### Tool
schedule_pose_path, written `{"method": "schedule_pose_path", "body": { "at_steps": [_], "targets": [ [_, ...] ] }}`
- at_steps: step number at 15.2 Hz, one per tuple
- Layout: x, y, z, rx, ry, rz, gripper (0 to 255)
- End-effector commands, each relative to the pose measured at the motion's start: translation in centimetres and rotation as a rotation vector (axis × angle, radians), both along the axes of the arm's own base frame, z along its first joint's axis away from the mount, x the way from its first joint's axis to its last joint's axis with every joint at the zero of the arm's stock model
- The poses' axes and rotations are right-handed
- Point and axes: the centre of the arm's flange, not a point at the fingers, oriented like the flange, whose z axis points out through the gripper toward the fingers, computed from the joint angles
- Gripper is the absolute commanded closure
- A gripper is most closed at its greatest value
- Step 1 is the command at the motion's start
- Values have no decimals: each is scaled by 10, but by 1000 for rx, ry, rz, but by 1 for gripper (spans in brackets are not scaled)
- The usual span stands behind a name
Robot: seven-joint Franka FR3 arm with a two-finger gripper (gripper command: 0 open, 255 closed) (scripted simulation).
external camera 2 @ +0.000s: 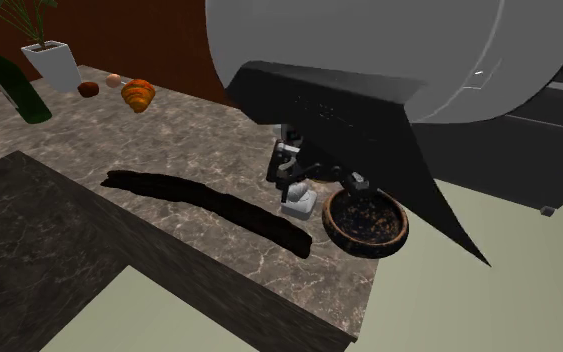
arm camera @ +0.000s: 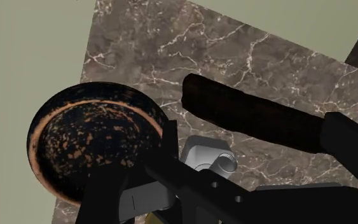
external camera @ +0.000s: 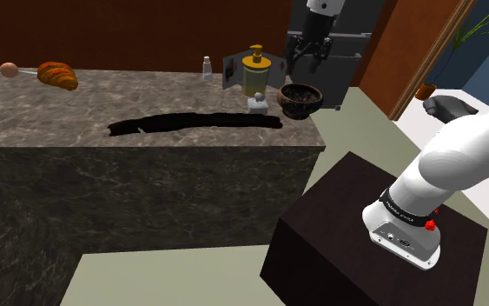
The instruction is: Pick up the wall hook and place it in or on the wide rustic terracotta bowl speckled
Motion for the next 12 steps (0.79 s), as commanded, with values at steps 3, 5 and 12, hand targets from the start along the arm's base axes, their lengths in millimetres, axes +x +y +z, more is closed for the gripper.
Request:
{"method": "schedule_pose_path", "body": {
  "at_steps": [3,5,12],
  "targets": [
    [43,-1,-31,-8,9,-77,0],
    [64,-2,-46,-13,14,-114,0],
    [138,-14,-102,-28,33,-246,0]
  ]
}}
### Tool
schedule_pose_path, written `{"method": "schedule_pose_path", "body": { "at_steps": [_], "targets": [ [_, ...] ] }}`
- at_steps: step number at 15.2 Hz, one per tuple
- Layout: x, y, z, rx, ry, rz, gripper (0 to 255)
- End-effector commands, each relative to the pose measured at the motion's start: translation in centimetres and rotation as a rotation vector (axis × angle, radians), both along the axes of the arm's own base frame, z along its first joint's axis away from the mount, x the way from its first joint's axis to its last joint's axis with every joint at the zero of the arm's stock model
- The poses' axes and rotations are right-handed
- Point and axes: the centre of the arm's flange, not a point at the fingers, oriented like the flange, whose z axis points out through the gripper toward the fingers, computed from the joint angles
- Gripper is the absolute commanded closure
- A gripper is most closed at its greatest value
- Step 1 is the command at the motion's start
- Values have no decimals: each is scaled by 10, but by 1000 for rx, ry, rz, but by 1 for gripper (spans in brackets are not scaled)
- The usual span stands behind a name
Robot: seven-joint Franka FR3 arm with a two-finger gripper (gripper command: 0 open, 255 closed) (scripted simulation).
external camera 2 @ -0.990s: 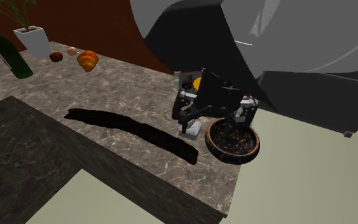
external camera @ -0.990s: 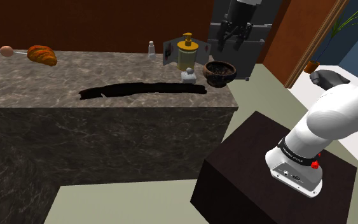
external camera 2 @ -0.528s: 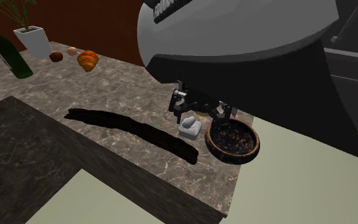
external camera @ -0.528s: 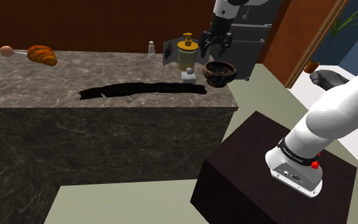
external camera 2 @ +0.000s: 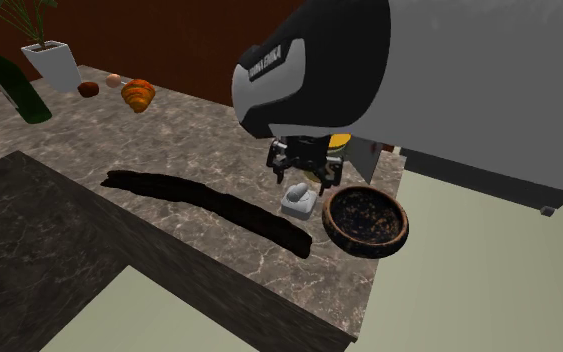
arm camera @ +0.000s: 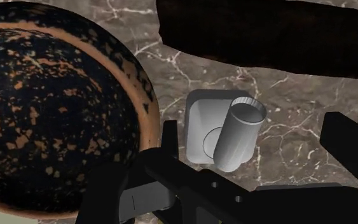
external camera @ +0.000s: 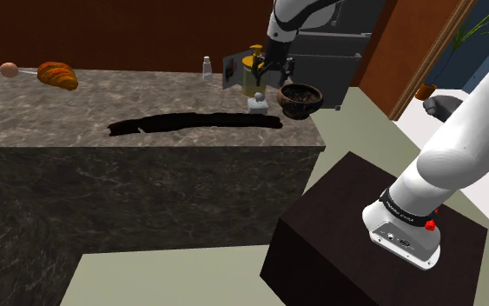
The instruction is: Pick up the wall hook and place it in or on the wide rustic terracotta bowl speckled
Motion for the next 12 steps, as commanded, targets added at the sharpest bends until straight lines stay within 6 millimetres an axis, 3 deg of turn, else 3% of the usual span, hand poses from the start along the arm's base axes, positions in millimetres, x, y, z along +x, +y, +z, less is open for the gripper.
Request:
{"method": "schedule_pose_path", "body": {
  "at_steps": [1,6,12],
  "targets": [
    [22,-8,-15,-4,4,-39,0],
    [68,-22,-52,-14,16,-126,0],
    [69,-21,-84,-14,16,-126,0]
  ]
}}
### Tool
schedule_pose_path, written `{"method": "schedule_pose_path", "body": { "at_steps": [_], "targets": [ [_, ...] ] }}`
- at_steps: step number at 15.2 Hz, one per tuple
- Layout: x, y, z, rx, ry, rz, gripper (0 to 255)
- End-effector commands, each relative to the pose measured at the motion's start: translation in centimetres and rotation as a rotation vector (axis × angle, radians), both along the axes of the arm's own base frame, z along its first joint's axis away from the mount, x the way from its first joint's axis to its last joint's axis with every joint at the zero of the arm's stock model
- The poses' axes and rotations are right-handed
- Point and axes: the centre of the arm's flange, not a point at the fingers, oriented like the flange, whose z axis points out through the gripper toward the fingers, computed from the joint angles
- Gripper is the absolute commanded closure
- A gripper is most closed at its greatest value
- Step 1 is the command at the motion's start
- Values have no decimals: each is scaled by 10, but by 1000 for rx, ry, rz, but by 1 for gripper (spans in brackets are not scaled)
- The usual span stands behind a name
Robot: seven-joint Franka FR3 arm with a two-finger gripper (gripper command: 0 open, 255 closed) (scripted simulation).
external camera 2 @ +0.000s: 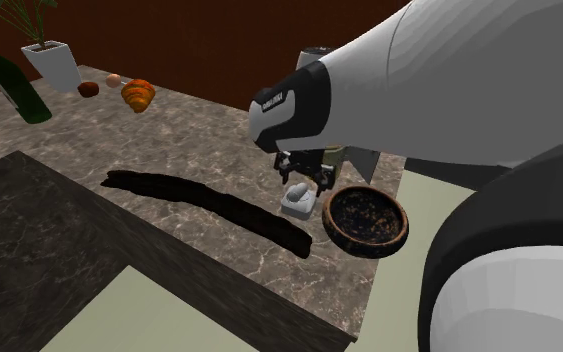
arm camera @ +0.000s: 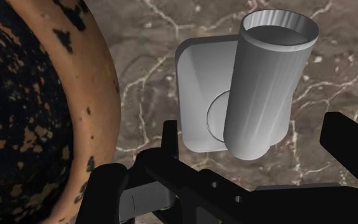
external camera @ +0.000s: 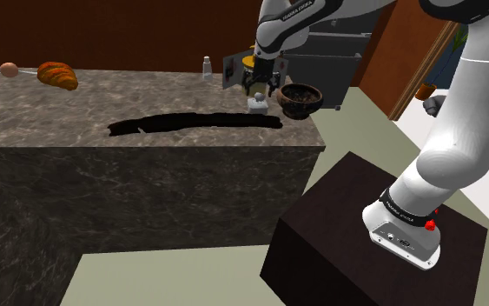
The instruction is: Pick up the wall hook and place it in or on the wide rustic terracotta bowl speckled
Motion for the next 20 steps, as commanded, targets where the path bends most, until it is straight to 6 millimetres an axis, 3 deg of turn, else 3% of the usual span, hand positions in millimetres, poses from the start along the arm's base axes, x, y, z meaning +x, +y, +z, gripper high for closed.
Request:
{"method": "schedule_pose_path", "body": {
  "at_steps": [1,9,10,20],
  "targets": [
    [1,1,-11,0,0,0,0],
    [1,1,-14,0,0,0,0],
    [1,1,-14,0,0,0,255],
    [1,1,-9,0,0,0,255]
  ]
}}
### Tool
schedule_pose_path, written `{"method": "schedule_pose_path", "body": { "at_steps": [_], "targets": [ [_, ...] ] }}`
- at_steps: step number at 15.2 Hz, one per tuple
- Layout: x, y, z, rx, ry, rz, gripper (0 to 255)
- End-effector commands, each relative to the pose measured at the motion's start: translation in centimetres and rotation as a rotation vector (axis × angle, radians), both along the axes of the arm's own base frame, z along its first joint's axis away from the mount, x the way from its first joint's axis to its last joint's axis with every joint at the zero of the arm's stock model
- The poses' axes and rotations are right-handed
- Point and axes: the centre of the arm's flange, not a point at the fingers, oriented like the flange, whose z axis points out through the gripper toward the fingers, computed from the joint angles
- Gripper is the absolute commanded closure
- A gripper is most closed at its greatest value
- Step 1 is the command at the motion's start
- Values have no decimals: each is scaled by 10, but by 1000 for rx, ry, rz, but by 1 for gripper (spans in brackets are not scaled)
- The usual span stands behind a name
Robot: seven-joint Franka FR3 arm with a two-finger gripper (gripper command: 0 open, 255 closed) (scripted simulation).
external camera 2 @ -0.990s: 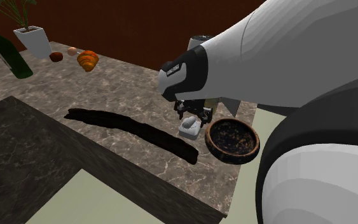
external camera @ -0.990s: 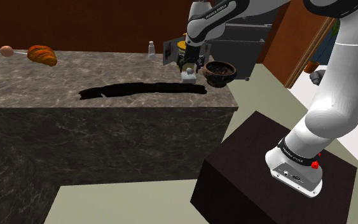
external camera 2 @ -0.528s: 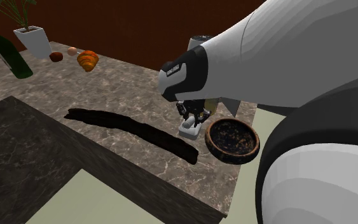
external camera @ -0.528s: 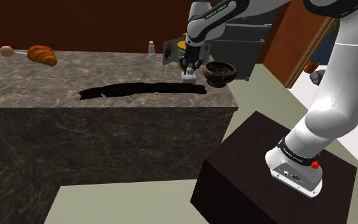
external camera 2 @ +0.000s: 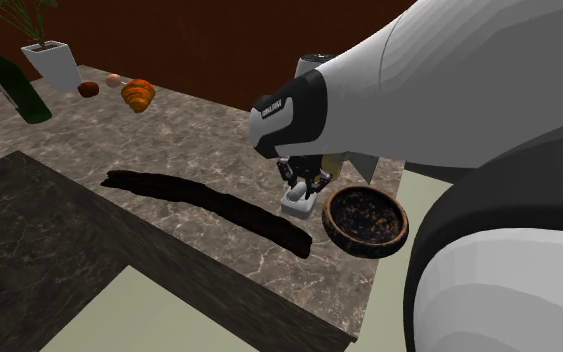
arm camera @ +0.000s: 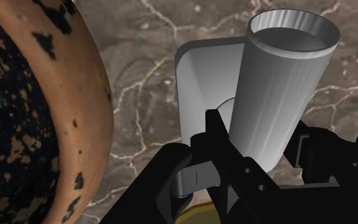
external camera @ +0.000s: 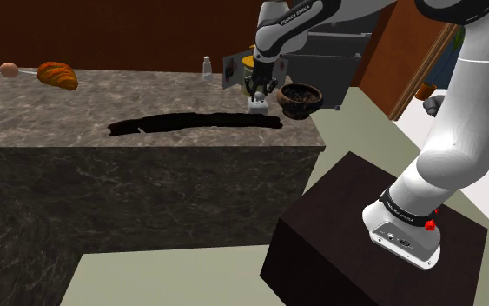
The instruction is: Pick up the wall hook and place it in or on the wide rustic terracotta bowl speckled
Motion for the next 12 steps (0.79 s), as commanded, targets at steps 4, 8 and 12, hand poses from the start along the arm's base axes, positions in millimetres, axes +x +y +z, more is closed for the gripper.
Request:
{"method": "schedule_pose_path", "body": {
  "at_steps": [4,8,12],
  "targets": [
    [0,0,23,0,0,0,255],
    [0,0,45,0,0,0,255],
    [0,0,66,0,0,0,255]
  ]
}}
